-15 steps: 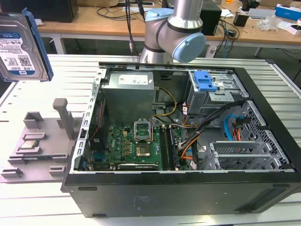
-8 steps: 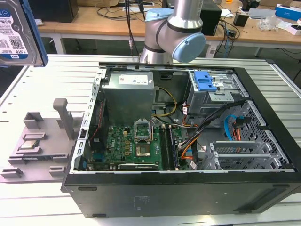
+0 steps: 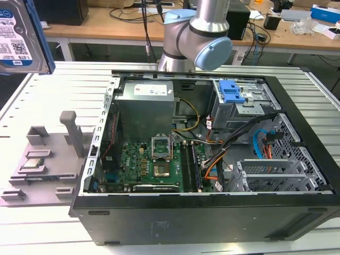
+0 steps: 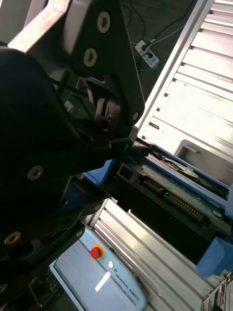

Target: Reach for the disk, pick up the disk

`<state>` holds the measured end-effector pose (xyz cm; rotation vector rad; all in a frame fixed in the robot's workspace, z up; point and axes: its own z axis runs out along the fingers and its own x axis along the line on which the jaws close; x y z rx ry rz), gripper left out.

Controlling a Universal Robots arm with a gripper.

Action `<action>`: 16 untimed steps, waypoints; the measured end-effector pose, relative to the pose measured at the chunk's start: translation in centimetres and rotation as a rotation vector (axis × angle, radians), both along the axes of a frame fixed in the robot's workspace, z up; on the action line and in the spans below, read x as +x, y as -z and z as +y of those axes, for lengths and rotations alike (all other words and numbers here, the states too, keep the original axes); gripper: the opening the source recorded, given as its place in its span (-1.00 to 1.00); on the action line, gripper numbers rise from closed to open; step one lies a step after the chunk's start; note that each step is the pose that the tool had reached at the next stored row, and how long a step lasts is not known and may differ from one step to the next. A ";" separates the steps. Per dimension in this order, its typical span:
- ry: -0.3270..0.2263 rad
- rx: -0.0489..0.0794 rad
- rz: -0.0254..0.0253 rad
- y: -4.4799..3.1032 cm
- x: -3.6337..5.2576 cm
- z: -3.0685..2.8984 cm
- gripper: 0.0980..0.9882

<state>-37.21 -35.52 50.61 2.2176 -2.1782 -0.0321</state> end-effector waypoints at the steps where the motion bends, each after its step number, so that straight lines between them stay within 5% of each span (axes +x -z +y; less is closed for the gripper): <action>1: 0.000 0.000 0.0001 0.00 0.31 0.00 -0.39; 6: 0.000 0.000 0.0001 -0.01 2.44 0.00 -0.39; 16: 0.000 0.000 0.0000 0.00 8.32 0.00 -0.39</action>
